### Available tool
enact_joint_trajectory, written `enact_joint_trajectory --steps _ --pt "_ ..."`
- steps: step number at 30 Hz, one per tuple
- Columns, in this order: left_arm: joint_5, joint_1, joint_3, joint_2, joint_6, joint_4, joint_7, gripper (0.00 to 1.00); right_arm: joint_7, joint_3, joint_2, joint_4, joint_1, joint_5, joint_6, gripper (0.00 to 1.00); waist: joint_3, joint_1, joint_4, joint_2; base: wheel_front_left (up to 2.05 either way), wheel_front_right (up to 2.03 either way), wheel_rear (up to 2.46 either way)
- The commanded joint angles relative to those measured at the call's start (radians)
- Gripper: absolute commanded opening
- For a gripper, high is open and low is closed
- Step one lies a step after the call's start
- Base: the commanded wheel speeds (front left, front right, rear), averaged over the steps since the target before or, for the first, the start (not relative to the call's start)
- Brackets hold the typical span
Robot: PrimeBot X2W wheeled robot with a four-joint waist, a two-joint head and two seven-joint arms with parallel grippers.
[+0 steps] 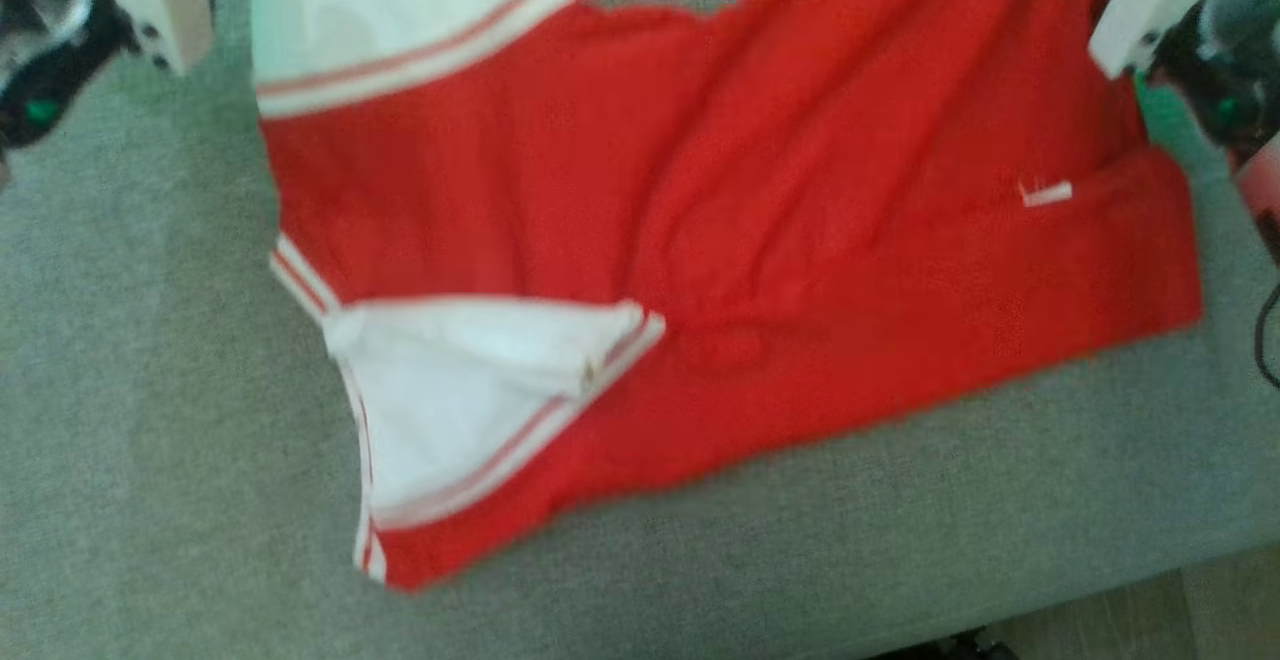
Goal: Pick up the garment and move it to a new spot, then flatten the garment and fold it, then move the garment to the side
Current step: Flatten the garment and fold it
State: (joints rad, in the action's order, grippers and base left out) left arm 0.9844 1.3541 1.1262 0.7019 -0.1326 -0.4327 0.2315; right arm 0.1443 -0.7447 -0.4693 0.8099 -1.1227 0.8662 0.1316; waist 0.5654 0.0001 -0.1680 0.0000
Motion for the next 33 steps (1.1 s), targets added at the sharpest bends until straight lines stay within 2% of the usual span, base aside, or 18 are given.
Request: enact_joint_trajectory --steps 1,6,11,19,26,33 --pt "-0.012 0.075 -0.054 0.044 0.002 0.005 -0.034 0.0 -0.022 0.02 -0.018 -0.014 -0.018 0.017 -0.001 0.0 0.0 -0.0001 0.002 0.0 0.0 0.0 0.0" --pt "-0.038 0.131 -0.053 0.032 0.002 -0.033 -0.165 0.0 -0.065 0.067 -0.032 -0.017 -0.031 0.08 -0.001 0.0 -0.007 -0.0001 0.011 0.0 0.0 0.0 0.0" --pt "0.022 0.12 -0.033 0.03 0.002 -0.04 -0.21 0.0 -0.076 0.072 -0.054 -0.04 -0.002 0.121 -0.001 0.0 -0.027 -0.0001 0.026 0.0 0.0 0.0 0.0" --pt "0.084 0.021 0.039 0.115 0.002 0.063 -0.265 0.0 -0.071 0.062 -0.084 -0.102 0.103 0.198 -0.001 0.0 -0.075 -0.0001 0.039 0.0 0.0 0.0 0.0" --pt "0.114 -0.094 0.07 0.181 0.004 0.171 -0.338 0.0 -0.09 0.05 -0.158 -0.146 0.206 0.222 -0.001 0.0 -0.128 -0.0001 0.068 0.0 0.0 0.0 0.0" --pt "0.107 -0.21 0.098 0.22 0.059 0.309 -0.375 0.0 -0.128 0.066 -0.219 -0.198 0.324 0.238 -0.001 0.0 -0.164 -0.0001 0.092 0.0 0.0 0.0 0.0"
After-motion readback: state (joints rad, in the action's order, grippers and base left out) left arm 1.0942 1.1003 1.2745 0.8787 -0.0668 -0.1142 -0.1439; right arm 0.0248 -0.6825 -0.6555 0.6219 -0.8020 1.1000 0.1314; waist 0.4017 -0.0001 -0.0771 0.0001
